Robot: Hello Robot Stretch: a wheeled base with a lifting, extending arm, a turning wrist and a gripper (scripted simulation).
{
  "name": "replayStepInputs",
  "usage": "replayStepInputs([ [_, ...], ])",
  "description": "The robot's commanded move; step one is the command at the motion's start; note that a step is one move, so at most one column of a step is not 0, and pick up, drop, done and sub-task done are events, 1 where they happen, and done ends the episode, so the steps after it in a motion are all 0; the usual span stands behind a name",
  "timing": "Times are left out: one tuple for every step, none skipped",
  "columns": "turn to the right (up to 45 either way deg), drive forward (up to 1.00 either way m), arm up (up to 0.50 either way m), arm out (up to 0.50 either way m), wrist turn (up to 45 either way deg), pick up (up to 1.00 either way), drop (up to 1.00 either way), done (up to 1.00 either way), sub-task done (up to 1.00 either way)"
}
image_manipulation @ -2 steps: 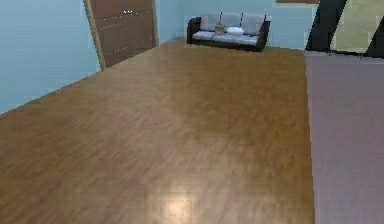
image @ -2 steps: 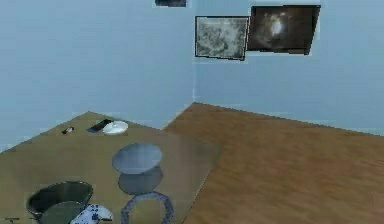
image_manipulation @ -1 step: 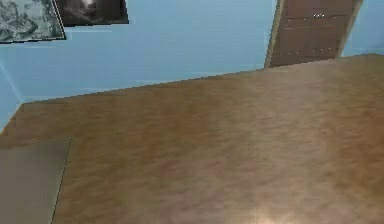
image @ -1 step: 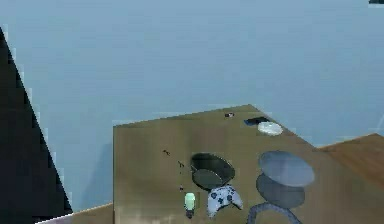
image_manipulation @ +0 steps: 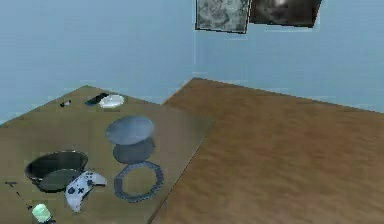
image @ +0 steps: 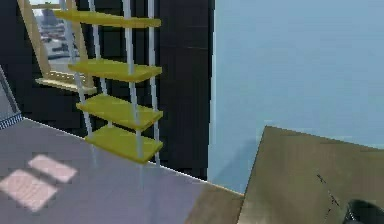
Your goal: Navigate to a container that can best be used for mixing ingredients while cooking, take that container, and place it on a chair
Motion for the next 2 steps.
replayStepInputs([
  [-33.0, 0.00, 0.00, 0.00, 0.0, 0.00, 0.00, 0.00, 0.00],
  [0.0, 0.00, 0.50, 0.00, 0.0, 0.00, 0.00, 0.00, 0.00],
])
